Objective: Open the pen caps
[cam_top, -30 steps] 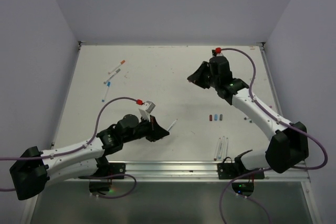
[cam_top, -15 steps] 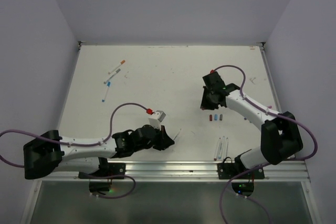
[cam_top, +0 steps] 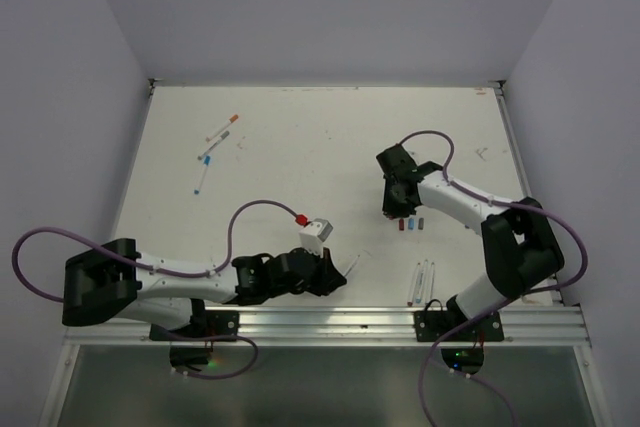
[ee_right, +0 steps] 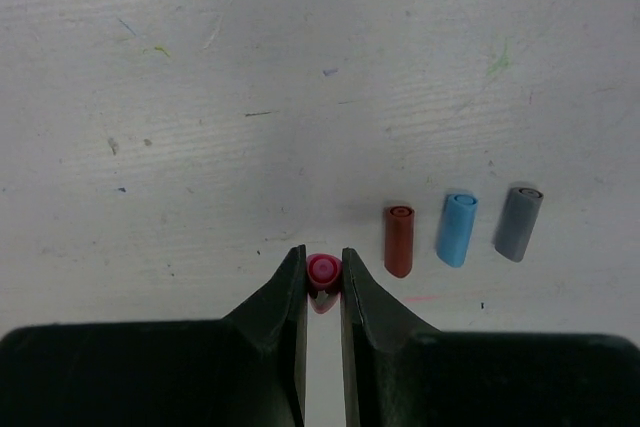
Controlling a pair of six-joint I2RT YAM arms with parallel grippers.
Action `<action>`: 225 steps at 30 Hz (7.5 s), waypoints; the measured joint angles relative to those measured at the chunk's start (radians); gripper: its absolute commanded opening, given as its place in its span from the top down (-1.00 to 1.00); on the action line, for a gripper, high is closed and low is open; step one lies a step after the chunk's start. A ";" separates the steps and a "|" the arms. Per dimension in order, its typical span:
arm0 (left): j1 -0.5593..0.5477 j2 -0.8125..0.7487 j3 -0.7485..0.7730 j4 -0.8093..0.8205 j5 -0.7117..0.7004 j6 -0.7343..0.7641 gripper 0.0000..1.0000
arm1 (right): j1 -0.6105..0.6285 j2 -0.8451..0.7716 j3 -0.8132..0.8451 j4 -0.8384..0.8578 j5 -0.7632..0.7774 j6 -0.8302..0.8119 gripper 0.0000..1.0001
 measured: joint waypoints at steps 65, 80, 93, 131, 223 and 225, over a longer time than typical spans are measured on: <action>-0.112 0.679 0.523 0.055 -0.158 -0.164 0.18 | -0.127 -0.498 -0.083 -0.173 0.003 0.022 0.10; -0.112 0.539 0.366 0.047 -0.283 -0.125 -0.18 | -0.203 -0.455 -0.102 -0.170 -0.008 0.057 0.01; -0.112 0.322 0.289 0.019 -0.298 0.034 -0.20 | -0.665 -0.127 0.055 -0.148 0.093 0.060 0.09; -0.048 0.311 0.266 0.008 -0.149 0.168 -0.26 | -0.865 0.076 -0.019 0.220 0.232 0.071 0.30; 0.300 -0.082 0.080 0.152 0.128 0.145 0.01 | 0.265 -0.404 -0.071 0.316 -0.206 0.218 1.00; 0.304 -0.069 0.089 0.154 0.131 0.138 0.21 | 0.266 -0.414 -0.082 0.316 -0.206 0.220 1.00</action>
